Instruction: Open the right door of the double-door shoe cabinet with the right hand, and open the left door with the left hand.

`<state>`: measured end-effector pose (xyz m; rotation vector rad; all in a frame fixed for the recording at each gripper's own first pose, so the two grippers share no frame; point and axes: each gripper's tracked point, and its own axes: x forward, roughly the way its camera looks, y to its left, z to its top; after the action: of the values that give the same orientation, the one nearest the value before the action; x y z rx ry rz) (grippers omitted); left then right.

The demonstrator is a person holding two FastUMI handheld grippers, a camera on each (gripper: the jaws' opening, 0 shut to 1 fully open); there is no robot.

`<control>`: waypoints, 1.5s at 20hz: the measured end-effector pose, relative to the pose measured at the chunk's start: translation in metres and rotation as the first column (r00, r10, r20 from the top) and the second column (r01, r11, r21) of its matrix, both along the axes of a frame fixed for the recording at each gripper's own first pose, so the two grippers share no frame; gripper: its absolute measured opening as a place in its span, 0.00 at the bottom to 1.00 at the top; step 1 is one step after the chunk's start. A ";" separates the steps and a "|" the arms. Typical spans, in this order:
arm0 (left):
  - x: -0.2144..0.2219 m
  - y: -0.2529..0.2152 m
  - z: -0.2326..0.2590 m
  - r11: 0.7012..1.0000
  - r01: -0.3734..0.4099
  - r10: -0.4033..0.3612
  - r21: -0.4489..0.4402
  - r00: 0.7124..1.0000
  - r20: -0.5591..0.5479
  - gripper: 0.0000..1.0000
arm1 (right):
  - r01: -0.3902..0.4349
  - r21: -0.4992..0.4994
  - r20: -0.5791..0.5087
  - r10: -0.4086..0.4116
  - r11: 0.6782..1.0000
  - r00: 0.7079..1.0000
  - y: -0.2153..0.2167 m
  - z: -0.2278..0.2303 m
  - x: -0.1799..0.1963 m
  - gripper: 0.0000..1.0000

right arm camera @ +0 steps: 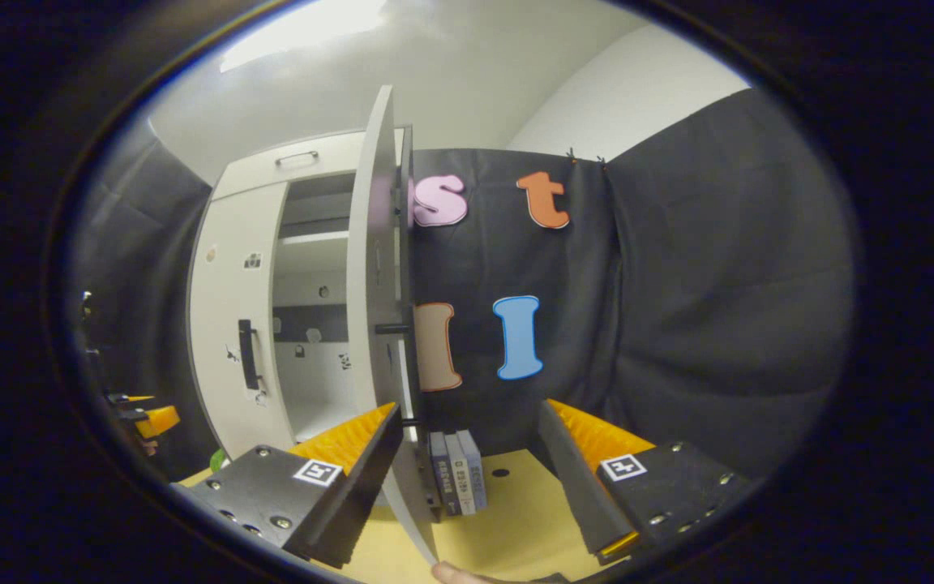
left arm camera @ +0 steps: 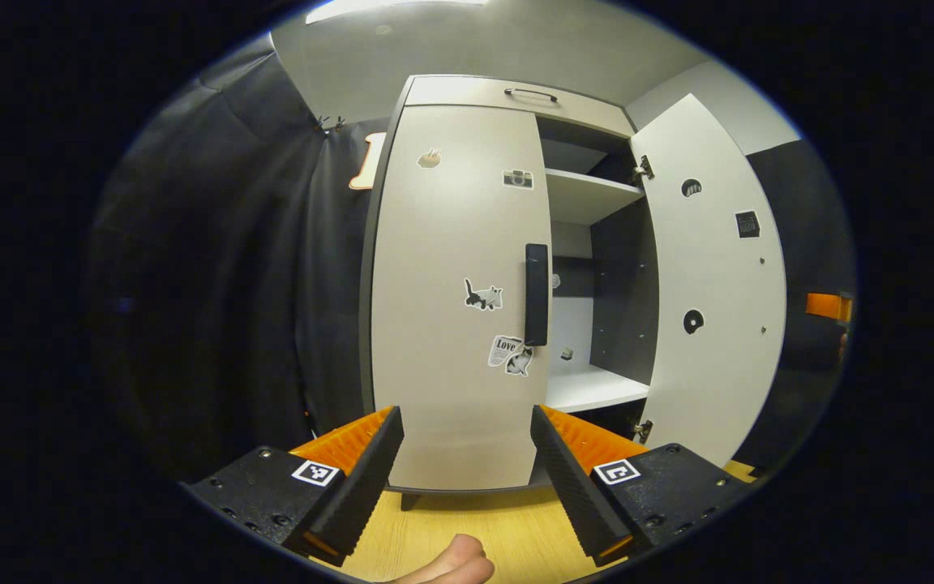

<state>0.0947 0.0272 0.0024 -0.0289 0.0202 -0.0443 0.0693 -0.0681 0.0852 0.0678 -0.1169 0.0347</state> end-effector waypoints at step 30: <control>0.203 -0.080 0.077 0.997 -0.021 0.022 0.070 1.000 -0.007 0.50 | -0.148 0.013 -0.063 0.149 0.989 0.987 0.093 -0.129 -0.153 1.00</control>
<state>0.2980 -0.0526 0.0792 0.0409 0.0294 -0.0219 -0.0834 0.0246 -0.0434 0.0856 -0.0475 0.1806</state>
